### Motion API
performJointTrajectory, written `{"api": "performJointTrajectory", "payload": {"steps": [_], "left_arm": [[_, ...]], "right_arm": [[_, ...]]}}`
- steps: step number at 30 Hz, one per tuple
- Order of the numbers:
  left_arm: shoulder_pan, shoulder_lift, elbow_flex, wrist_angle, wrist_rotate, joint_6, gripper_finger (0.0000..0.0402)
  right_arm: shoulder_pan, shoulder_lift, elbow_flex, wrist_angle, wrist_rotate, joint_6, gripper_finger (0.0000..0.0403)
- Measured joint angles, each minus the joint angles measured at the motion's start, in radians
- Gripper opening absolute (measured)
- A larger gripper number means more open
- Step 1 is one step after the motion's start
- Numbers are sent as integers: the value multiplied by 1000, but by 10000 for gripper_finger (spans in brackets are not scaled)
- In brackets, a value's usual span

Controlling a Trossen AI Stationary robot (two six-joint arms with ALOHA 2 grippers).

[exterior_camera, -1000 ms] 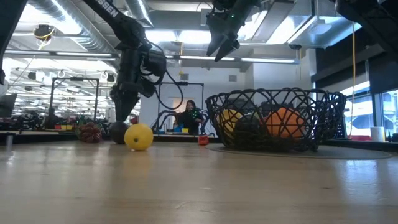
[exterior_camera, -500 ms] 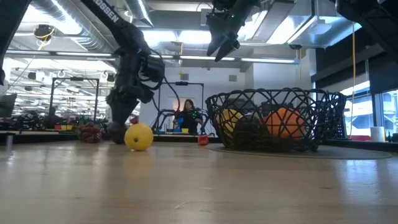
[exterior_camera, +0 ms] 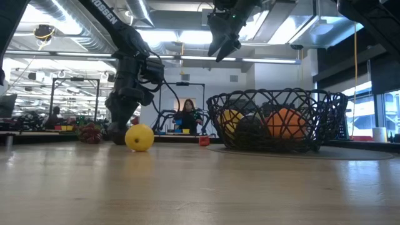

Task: Build produce basket
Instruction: Put the plum into the black wire basket

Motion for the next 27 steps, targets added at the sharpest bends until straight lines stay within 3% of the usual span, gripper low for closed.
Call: {"api": "performJointTrajectory", "payload": {"steps": [7,19,27], "left_arm": [[0,0,0,10,-4,8,259],[-1,1,-1,14,-7,7,205],[-1,-10,7,28,-13,26,197]], "right_arm": [[0,0,0,0,0,2,344],[0,0,0,1,0,3,344],[0,0,10,-11,1,3,344]]}}
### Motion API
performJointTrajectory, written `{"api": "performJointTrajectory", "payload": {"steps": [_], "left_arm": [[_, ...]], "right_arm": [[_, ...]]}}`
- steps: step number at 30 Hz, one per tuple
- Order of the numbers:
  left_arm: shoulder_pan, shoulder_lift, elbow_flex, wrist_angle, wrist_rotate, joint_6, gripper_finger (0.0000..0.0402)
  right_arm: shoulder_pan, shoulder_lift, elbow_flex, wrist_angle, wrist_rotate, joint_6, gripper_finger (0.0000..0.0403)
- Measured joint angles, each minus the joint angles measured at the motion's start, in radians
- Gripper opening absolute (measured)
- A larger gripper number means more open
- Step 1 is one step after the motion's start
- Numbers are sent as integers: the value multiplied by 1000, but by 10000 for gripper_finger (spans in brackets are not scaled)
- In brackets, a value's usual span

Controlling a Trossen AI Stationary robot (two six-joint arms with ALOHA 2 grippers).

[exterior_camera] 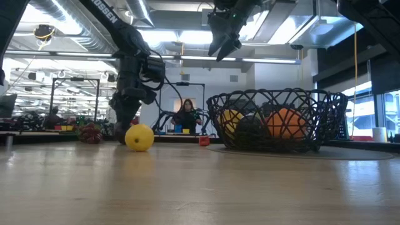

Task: Build produce basket
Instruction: Put the plum into the black wire basket

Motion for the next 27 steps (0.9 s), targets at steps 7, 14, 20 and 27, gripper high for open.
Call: {"api": "performJointTrajectory", "payload": {"steps": [7,14,20,27], "left_arm": [[0,-46,42,-29,-4,15,196],[-20,-148,109,-46,-33,80,196],[-67,-225,204,-3,-50,173,196],[-136,-238,329,126,-51,333,196]], "right_arm": [[0,-39,4,-43,9,-3,344],[0,-120,4,-75,16,-26,344],[0,-199,4,-111,12,-13,344],[6,-256,4,-182,9,52,344]]}}
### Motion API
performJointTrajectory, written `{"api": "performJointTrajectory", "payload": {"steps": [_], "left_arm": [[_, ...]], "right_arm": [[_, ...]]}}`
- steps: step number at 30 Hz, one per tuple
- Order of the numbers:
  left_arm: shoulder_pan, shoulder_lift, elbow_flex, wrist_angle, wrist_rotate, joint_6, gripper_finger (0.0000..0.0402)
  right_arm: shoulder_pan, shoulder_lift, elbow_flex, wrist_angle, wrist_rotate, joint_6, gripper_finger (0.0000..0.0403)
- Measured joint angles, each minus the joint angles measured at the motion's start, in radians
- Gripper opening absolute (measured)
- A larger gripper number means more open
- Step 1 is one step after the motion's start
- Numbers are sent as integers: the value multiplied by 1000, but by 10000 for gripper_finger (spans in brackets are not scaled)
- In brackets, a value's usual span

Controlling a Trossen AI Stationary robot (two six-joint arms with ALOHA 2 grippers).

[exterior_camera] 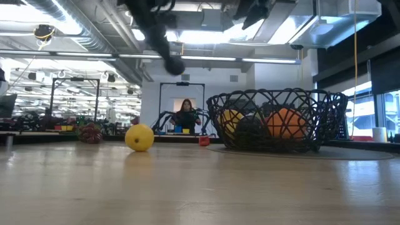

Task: Build produce basket
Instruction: Put the plum into the black wire basket

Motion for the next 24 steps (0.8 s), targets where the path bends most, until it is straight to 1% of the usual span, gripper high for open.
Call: {"api": "performJointTrajectory", "payload": {"steps": [5,13,18,24], "left_arm": [[-51,10,18,147,55,119,196],[-123,87,40,319,144,187,196],[-165,151,40,451,216,201,196],[-208,216,40,571,330,200,196]], "right_arm": [[0,-48,0,-34,0,16,344],[0,-140,-34,-60,0,54,344],[1,-189,-127,-41,0,58,344],[1,-257,-294,63,0,93,344]]}}
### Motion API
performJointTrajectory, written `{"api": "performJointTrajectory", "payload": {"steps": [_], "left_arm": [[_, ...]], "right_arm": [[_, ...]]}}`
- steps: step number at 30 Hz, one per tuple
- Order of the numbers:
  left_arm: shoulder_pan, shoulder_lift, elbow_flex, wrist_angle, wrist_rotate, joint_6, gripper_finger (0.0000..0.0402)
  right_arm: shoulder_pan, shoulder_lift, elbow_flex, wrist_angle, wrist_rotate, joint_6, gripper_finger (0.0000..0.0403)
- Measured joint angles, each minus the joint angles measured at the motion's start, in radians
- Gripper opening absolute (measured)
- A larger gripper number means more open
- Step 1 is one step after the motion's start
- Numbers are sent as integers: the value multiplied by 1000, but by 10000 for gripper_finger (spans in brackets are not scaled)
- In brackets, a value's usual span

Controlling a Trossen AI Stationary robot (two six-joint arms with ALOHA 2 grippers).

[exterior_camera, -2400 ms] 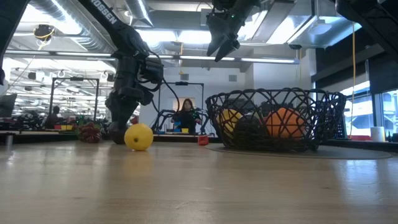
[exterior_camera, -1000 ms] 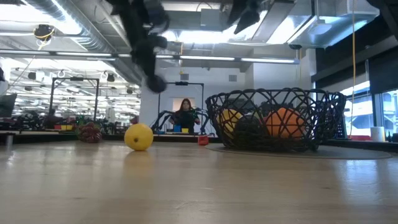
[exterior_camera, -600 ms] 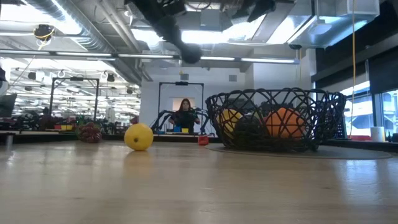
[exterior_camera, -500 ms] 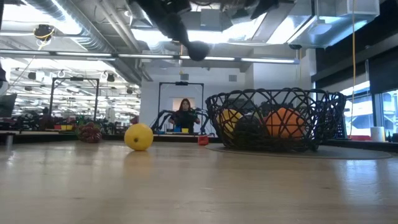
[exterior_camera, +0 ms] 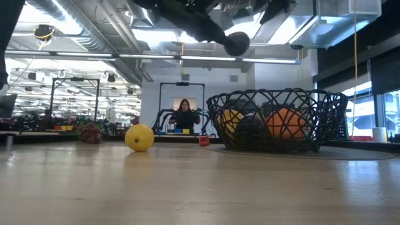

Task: Build produce basket
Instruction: Put the plum into the black wire basket

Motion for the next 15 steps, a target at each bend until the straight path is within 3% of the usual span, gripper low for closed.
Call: {"api": "performJointTrajectory", "payload": {"steps": [8,15], "left_arm": [[-22,112,0,68,99,-41,196],[-32,189,0,60,148,-90,196]], "right_arm": [[0,-92,-216,144,0,43,344],[0,-131,-289,179,0,93,344]]}}
